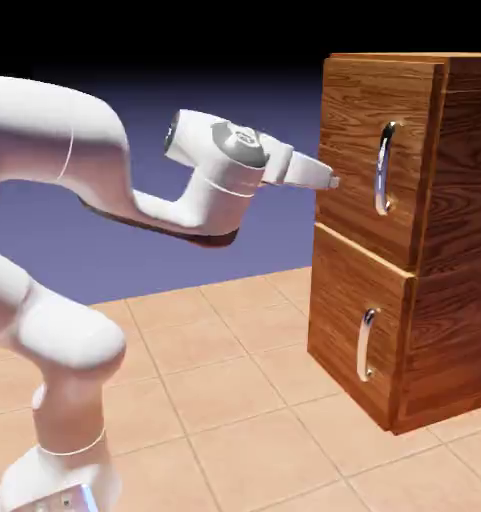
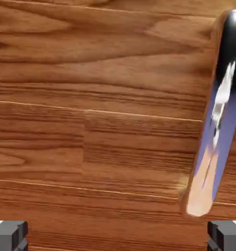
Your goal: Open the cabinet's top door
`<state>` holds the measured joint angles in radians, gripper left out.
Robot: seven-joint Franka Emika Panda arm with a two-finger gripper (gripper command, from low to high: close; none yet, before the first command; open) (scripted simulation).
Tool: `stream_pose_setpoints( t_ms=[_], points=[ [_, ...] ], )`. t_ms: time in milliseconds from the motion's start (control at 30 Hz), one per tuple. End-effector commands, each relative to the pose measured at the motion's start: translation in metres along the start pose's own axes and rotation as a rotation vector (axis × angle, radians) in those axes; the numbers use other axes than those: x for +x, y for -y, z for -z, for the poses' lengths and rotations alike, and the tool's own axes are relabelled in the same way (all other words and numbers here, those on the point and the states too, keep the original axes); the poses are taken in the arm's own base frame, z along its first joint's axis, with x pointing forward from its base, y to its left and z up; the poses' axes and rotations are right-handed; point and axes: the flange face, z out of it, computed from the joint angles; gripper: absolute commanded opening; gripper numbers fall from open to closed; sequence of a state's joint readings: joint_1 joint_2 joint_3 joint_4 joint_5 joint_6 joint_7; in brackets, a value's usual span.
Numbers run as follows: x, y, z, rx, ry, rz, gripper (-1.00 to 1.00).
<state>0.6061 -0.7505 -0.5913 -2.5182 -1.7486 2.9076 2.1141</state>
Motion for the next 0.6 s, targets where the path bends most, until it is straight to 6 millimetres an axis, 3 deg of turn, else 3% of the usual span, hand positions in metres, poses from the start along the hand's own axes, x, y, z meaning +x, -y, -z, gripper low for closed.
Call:
stream_pose_setpoints(
  t_ms=[0,567],
  points=[
    [0.002,-0.001,0.0,0.009,-0.011,-0.003,0.0],
    [0.033,-0.042,-0.028,0.192,-0.175,-0.062,0.0]
  ],
)
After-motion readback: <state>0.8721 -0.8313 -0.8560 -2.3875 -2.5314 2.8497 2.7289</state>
